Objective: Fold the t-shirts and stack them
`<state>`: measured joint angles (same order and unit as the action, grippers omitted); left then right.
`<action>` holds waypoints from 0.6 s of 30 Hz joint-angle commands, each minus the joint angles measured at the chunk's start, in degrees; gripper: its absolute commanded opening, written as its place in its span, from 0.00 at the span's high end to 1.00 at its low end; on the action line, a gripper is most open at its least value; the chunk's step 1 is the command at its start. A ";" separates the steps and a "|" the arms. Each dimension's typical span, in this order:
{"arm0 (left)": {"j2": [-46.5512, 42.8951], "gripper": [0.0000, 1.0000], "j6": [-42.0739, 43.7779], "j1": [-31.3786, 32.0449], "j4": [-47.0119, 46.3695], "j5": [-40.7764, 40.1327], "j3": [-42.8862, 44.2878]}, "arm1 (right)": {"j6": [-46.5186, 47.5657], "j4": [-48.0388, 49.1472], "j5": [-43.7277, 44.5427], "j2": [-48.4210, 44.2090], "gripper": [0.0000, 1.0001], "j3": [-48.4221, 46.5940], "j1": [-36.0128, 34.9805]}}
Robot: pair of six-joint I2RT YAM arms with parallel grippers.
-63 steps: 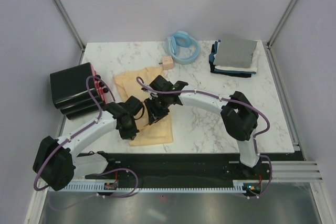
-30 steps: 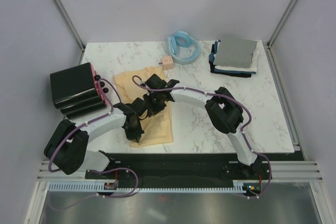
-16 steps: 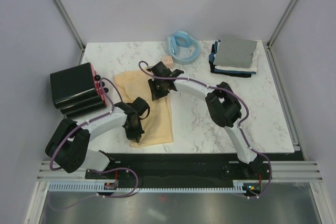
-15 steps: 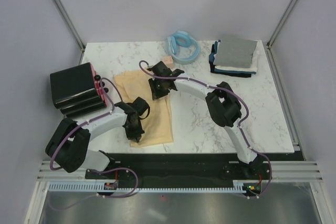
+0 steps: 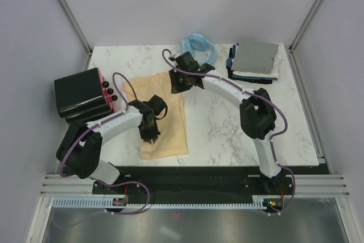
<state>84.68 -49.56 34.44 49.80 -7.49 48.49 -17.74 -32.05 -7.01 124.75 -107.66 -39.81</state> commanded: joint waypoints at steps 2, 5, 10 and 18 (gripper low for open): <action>1.01 0.76 4.03 -3.66 1.17 -7.54 14.59 | 0.95 -1.52 -0.46 -11.97 0.60 4.71 0.70; 2.67 0.76 5.78 -8.06 1.18 -6.67 19.16 | -0.10 -1.17 -2.48 -15.49 0.59 9.98 1.05; 8.03 0.76 9.57 -10.79 1.61 -7.02 24.72 | -0.54 -1.17 -6.17 -17.61 0.60 16.41 1.05; 18.23 0.80 8.26 -11.06 3.37 -3.94 28.15 | -2.30 -0.39 -10.47 -19.81 0.60 21.70 1.05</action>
<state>100.18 -42.33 23.44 50.94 -11.88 75.05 -18.28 -34.22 -12.93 107.33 -86.72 -38.79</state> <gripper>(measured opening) 0.203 0.403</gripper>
